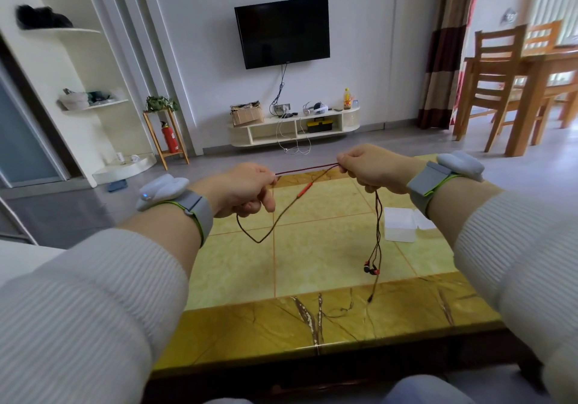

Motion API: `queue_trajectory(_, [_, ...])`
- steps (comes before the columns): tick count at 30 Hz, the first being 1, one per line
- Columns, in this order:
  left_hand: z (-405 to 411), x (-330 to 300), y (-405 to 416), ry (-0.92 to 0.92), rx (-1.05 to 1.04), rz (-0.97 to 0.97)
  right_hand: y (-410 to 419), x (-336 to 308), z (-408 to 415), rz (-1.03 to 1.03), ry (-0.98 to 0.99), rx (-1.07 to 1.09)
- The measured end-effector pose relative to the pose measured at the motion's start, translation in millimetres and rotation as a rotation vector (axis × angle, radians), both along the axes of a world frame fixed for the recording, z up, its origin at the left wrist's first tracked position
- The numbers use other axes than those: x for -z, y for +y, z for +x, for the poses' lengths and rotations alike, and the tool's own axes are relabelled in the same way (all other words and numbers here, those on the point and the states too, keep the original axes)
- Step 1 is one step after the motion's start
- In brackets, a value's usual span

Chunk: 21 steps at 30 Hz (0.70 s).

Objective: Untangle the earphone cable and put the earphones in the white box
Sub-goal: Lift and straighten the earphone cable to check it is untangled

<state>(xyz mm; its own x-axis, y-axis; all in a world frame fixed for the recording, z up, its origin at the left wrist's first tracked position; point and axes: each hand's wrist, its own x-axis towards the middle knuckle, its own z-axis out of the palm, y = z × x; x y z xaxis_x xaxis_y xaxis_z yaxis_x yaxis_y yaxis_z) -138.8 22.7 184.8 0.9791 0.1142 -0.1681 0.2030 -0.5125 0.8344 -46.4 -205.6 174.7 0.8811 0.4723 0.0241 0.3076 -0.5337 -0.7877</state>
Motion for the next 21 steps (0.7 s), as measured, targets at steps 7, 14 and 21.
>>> queue_trajectory(7, [4, 6, 2, 0.132, 0.102, 0.199, 3, -2, -7, 0.06, 0.012, -0.064])
queue_trajectory(14, [8, -1, -16, 0.014, 0.21, 0.081, 21, -16, -17, 0.008, -0.089, -0.188])
queue_trajectory(21, [11, -6, -23, -0.149, 0.236, 0.065, 24, -15, -19, -0.02, -0.136, -0.207])
